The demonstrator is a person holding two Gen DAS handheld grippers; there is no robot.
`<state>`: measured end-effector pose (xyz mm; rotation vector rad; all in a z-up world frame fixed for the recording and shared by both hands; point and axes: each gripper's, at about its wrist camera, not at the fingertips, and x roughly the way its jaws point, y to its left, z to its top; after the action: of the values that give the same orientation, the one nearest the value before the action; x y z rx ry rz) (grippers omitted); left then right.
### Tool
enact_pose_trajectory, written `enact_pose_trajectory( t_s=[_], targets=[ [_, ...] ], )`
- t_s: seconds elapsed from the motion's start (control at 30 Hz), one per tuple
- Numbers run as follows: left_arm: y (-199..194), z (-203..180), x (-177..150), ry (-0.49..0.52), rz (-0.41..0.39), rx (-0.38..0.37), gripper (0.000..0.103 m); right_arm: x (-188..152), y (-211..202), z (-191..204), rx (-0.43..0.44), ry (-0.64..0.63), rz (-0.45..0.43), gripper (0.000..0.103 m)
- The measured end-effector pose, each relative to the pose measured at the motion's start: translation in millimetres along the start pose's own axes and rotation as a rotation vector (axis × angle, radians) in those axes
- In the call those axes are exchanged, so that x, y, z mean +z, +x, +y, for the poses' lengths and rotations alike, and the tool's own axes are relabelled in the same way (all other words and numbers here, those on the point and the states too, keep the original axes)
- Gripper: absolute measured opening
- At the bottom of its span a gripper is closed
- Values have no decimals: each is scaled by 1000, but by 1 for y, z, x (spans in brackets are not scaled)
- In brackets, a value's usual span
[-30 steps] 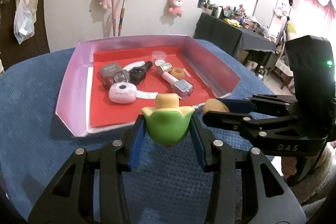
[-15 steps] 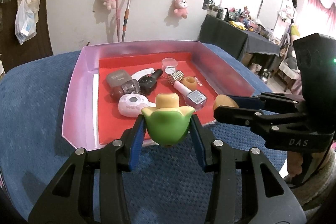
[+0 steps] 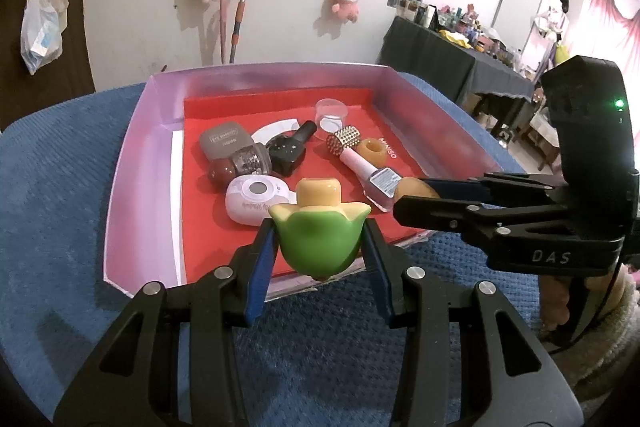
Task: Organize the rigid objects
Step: 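Carry the frog toy and orange sponge into the pink box with both tools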
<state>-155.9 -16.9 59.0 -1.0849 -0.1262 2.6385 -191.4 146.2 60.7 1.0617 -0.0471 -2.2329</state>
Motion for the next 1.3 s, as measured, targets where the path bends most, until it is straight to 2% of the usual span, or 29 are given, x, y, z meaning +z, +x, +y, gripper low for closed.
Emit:
enact_pose_trajectory(
  t_s=[0.8,1.03,1.3],
  targets=[
    [35,11,-2,-15,121,-20,40,0,40,-10,10,28,97,40],
    [49,17,0,-31,150,-12,40,1,47,-15,-5,35,111,40],
    [59,15,3,-23,164,-6,40,0,52,-19,-62,25,108,40]
  ],
)
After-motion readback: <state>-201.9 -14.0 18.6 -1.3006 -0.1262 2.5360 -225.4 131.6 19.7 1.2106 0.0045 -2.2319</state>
